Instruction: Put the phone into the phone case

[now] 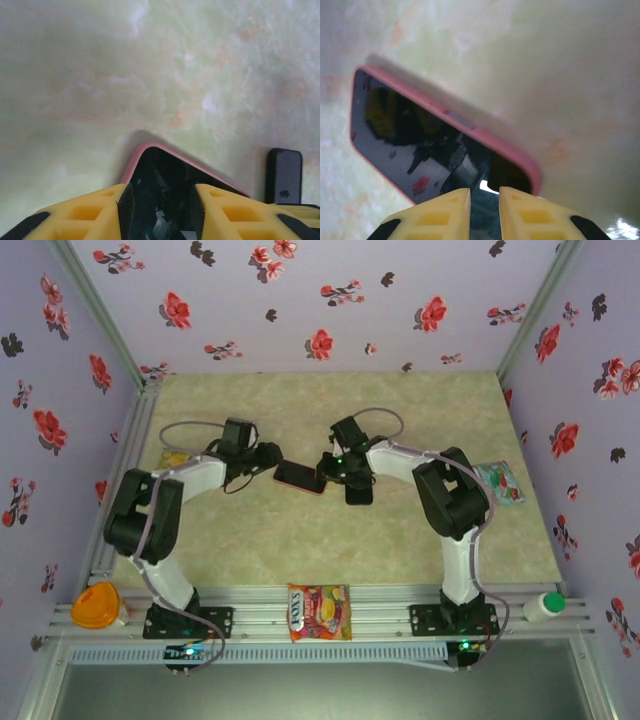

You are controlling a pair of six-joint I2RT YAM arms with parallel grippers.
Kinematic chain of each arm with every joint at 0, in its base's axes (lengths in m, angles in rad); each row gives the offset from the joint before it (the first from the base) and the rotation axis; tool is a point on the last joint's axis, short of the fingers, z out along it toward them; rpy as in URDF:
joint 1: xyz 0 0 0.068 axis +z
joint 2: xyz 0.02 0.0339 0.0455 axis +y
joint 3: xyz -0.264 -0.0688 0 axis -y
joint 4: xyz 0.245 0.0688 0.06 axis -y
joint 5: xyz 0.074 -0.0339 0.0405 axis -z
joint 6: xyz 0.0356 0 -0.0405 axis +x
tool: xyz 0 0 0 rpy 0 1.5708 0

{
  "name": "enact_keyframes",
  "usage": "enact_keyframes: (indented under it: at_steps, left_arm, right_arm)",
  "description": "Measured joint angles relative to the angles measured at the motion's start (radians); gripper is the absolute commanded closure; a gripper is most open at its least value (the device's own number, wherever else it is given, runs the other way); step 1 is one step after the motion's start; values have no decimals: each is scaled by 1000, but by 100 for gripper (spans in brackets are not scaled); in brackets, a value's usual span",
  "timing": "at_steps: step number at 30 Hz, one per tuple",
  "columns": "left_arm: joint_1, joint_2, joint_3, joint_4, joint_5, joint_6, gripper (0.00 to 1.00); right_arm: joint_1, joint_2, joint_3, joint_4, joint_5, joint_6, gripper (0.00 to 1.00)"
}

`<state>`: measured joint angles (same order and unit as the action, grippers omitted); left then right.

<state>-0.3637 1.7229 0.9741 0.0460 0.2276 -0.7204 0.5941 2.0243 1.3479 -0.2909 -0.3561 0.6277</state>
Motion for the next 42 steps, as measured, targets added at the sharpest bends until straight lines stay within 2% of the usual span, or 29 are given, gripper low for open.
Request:
enact_keyframes:
  at_steps: [7,13,22,37,42]
  left_arm:
    - [-5,-179,-165,22,-25,-62,61]
    - [-69,-208,-254,40,-30,-118,61]
    - [-108,-129,-258,148,-28,-180,61]
    - [-116,-33,-227,181,-15,-191,61]
    - [-116,11,-185,179,-15,-190,61]
  right_arm:
    - [3,0,118,-65,-48,-58,79]
    - [-35,69,224,-74,-60,-97,83]
    - [-66,188,253,-83,-58,-131,84]
    - [-66,194,252,-81,-59,-131,82]
    - [-67,180,203,-30,-64,-128,82]
